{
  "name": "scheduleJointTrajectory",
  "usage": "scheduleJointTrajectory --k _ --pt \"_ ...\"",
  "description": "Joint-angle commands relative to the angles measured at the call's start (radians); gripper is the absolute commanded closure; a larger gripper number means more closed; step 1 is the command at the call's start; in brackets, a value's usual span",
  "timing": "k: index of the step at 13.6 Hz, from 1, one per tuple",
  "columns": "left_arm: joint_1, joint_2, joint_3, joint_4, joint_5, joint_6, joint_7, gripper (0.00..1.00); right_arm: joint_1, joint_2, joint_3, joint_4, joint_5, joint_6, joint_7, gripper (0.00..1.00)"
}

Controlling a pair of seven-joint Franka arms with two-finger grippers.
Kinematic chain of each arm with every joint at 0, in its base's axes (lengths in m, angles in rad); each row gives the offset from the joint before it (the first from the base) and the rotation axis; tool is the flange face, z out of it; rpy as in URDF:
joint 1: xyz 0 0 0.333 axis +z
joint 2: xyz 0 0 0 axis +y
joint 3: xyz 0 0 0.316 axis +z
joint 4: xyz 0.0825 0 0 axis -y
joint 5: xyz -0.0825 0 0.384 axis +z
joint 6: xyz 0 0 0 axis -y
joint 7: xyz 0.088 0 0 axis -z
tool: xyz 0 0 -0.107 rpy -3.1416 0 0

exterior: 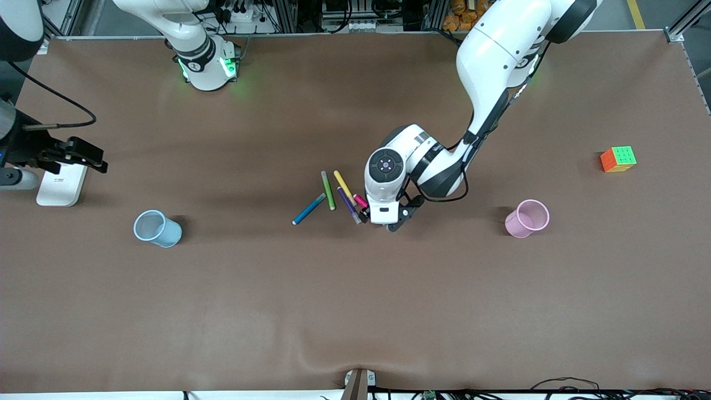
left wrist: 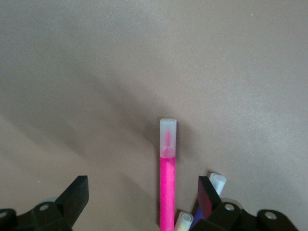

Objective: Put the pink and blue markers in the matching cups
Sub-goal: 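Grasp the pink marker with the left gripper while the right gripper approaches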

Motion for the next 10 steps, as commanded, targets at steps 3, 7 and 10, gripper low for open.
scheduleJointTrajectory --k 3,7,10 --pt "-0.023 0.051 0.012 0.026 0.021 0.049 -0.033 0.00 0.032 0.064 -0.002 0.024 0.016 0.047 0.005 0.00" --pt "-0.023 0.064 0.012 0.026 0.020 0.065 -0.033 0.00 0.082 0.096 -0.002 0.024 0.016 0.081 0.117 0.00" --pt "-0.026 0.072 0.012 0.026 0.020 0.073 -0.033 0.03 0.104 0.149 -0.004 0.029 0.001 0.115 0.111 0.00"
